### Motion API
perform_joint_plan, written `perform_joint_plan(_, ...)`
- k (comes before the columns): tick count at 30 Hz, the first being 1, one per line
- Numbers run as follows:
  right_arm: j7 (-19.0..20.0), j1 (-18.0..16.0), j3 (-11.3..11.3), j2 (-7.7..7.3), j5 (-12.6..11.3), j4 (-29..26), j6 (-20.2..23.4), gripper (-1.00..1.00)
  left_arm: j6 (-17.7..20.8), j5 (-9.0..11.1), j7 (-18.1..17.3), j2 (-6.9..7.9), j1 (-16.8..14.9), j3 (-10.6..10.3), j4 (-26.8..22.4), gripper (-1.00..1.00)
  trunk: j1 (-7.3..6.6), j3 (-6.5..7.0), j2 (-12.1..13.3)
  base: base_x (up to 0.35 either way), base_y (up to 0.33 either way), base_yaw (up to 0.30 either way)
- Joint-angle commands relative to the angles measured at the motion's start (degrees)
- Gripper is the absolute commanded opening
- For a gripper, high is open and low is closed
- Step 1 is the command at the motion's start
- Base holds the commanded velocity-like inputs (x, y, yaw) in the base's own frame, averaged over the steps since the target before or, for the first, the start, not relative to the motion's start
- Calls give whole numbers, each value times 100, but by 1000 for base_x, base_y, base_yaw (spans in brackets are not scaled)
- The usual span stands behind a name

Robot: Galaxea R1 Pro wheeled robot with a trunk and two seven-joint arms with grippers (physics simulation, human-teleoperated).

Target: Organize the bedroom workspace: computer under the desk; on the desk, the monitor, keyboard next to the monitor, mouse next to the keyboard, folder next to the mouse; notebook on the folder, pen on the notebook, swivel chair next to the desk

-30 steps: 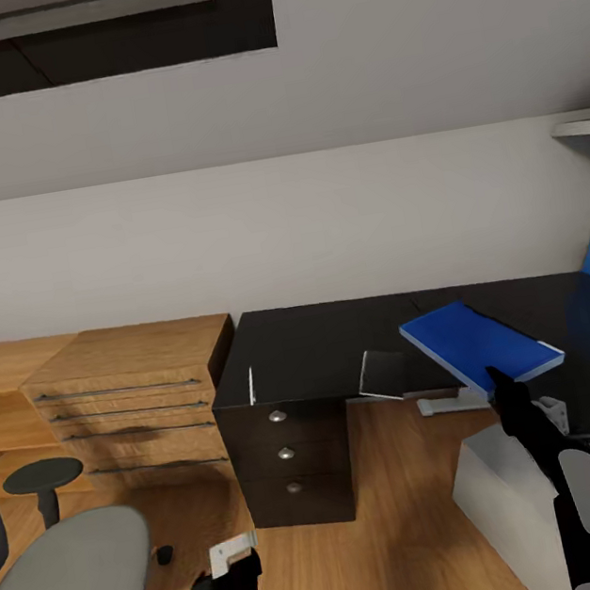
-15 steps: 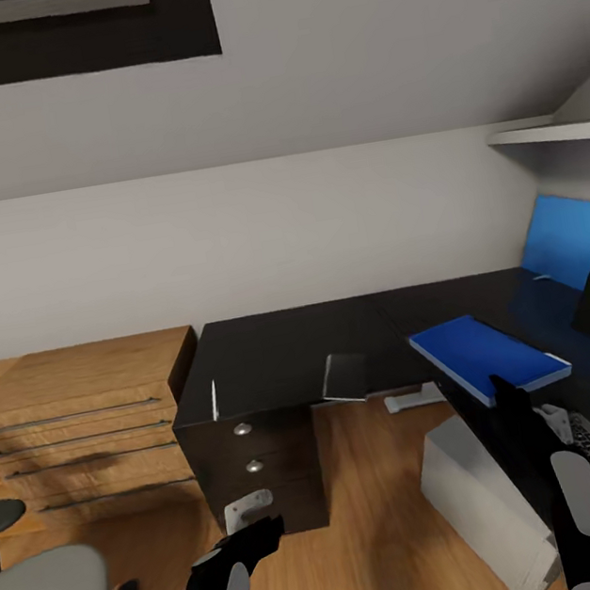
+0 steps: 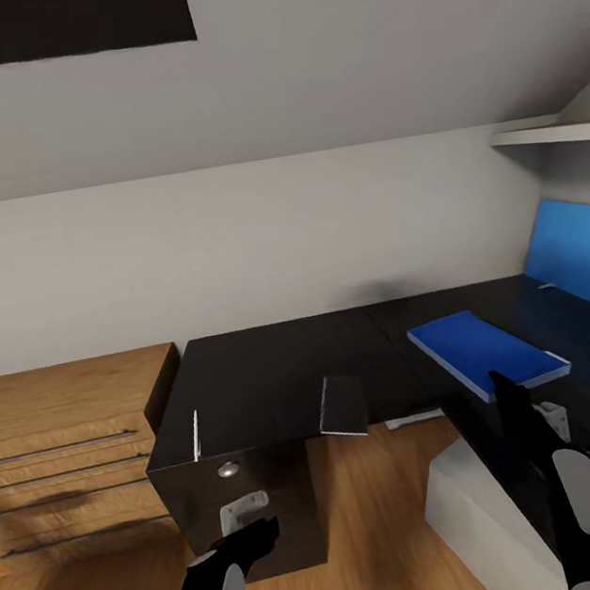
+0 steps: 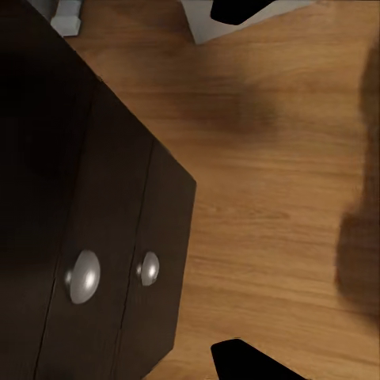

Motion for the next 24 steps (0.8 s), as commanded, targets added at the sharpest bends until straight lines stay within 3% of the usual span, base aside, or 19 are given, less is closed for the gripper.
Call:
perform_joint_plan(1,-34,-6,-14,6,-78,-7,36,-100,18,60,52,5,-3,-8,-6,100,3,-6,-3,331,0,0)
perform_joint_plan(6,-28,-6,-26,27,-244,-35,38,-100,32,66,51,8,-3,-12,-4,100,3,-6,-3,269,0,0)
perform_joint_plan(11,-94,-6,-15,1,-365,-17,11,-100,39,72,51,-6,-3,-10,-23,100,3,-6,-3,47,0,0)
perform_joint_plan(18,-588,-43,-13,-206,-366,32,-16,-100,48,80,51,-13,-3,-10,-180,100,3,-6,-3,6,0,0)
perform_joint_plan(19,-705,-155,-3,-302,-361,140,-29,-100,50,83,51,-14,-3,-13,-243,100,3,-6,-3,0,0,0)
perform_joint_plan(24,-1156,-1826,288,-895,-344,1823,-249,-100,52,93,51,-14,-3,-18,-298,100,3,-6,-3,0,0,0)
